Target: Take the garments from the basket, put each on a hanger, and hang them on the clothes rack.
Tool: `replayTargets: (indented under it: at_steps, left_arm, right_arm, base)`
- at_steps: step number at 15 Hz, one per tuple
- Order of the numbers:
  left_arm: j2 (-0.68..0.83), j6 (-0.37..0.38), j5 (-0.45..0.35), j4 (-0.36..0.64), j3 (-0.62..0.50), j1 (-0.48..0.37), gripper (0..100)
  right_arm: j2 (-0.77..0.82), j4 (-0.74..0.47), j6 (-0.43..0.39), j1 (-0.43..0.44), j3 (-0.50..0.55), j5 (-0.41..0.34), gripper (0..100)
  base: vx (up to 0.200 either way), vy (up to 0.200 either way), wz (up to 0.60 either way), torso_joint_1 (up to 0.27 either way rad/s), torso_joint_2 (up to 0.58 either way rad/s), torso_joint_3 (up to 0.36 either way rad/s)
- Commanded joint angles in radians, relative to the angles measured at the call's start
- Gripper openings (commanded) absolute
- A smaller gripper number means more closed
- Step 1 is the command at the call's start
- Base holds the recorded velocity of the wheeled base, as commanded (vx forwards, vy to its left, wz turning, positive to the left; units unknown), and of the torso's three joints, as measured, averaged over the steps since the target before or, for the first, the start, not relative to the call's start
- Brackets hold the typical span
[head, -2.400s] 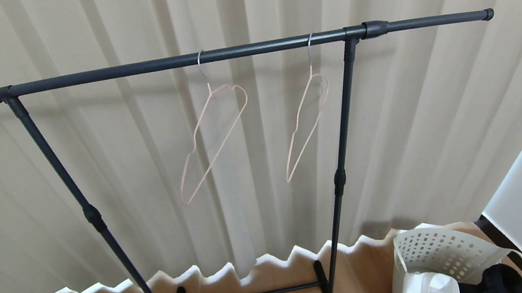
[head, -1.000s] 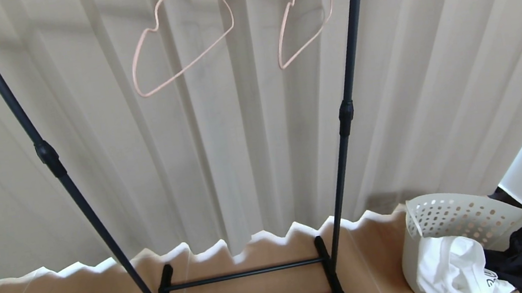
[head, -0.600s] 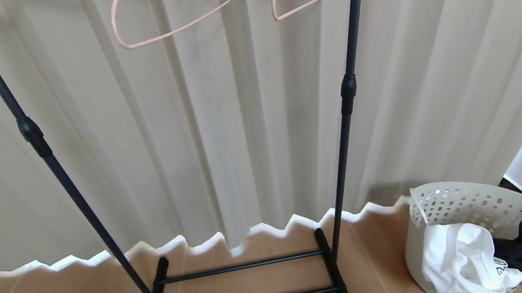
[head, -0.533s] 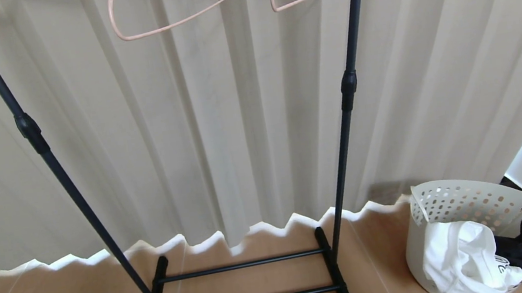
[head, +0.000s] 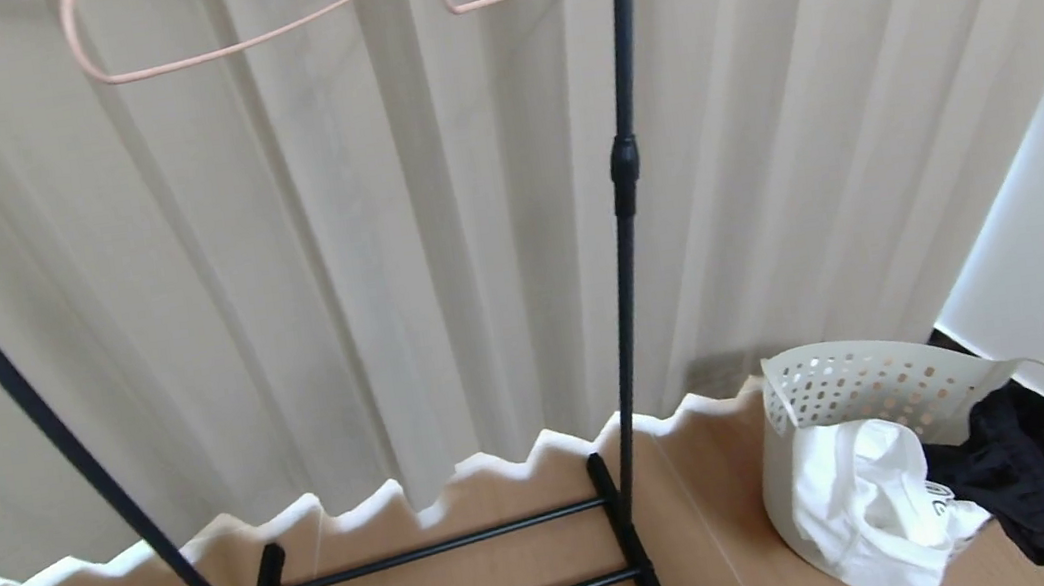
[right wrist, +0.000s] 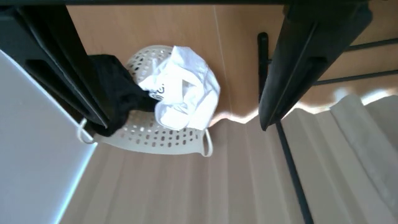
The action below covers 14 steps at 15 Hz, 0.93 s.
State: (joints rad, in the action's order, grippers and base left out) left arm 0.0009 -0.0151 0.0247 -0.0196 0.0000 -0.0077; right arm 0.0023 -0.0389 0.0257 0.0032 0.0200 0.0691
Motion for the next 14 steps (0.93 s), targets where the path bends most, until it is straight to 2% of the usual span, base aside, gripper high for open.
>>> replayTargets:
  at_steps: [1, 2, 5, 13, 14]
  left_arm:
    - [0.001, 0.0, 0.0, 0.0, 0.0, 0.0, 100]
    - [0.001, 0.0, 0.0, 0.0, 0.0, 0.0, 100]
    - [0.001, 0.0, 0.0, 0.0, 0.0, 0.0, 100]
    - [0.001, -0.002, 0.001, 0.0, 0.0, 0.0, 100]
    - [0.001, -0.002, 0.001, 0.0, 0.0, 0.0, 100]
  right_arm:
    - [-0.001, -0.001, 0.0, 0.0, 0.0, 0.0, 100]
    - [-0.001, -0.001, -0.001, 0.0, 0.0, 0.0, 100]
    - [-0.001, 0.001, 0.0, 0.0, 0.0, 0.0, 100]
    - [0.001, 0.001, 0.003, 0.0, 0.0, 0.0, 100]
    - [0.001, 0.001, 0.003, 0.0, 0.0, 0.0, 100]
  base:
    - [0.0, 0.0, -0.6, -0.002, 0.0, 0.007]
    - [0.0, 0.0, -0.6, 0.002, 0.0, 0.002]
    - [0.0, 0.0, 0.0, 0.0, 0.0, 0.0]
    - [0.0, -0.2, 0.0, 0.002, 0.0, 0.003]
    - [0.0, 0.0, 0.0, 0.0, 0.0, 0.0]
